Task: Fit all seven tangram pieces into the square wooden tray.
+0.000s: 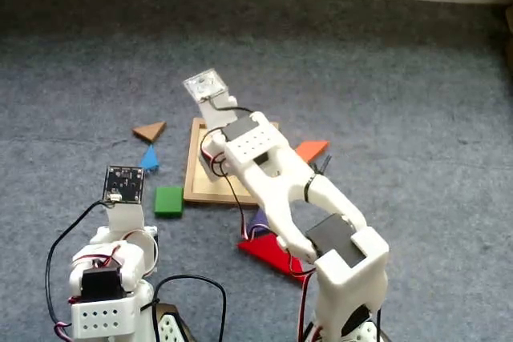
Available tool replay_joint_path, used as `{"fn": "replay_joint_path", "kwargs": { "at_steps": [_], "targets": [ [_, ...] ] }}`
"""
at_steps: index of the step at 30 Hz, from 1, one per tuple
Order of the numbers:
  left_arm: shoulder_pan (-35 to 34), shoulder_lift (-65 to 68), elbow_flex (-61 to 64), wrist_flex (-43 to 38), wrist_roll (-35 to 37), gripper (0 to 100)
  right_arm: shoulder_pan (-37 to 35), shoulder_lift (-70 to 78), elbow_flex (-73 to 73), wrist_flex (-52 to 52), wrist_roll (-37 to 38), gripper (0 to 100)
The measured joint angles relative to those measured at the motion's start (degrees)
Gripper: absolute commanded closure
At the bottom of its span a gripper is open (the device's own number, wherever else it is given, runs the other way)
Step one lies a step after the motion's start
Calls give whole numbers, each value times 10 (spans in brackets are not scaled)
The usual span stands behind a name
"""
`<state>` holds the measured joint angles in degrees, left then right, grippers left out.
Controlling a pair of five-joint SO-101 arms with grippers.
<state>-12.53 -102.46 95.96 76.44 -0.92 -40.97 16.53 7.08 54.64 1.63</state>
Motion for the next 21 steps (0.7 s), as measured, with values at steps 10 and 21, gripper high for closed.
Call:
{"fn": "replay_joint_path", "kwargs": {
  "at_steps": [10, 21],
  "targets": [
    [0, 0, 0, 0, 0, 976, -1, 0, 0, -32, 25, 985],
    [0, 0, 0, 0, 0, 976, 48, 45, 0, -18, 26, 985]
  ]
}}
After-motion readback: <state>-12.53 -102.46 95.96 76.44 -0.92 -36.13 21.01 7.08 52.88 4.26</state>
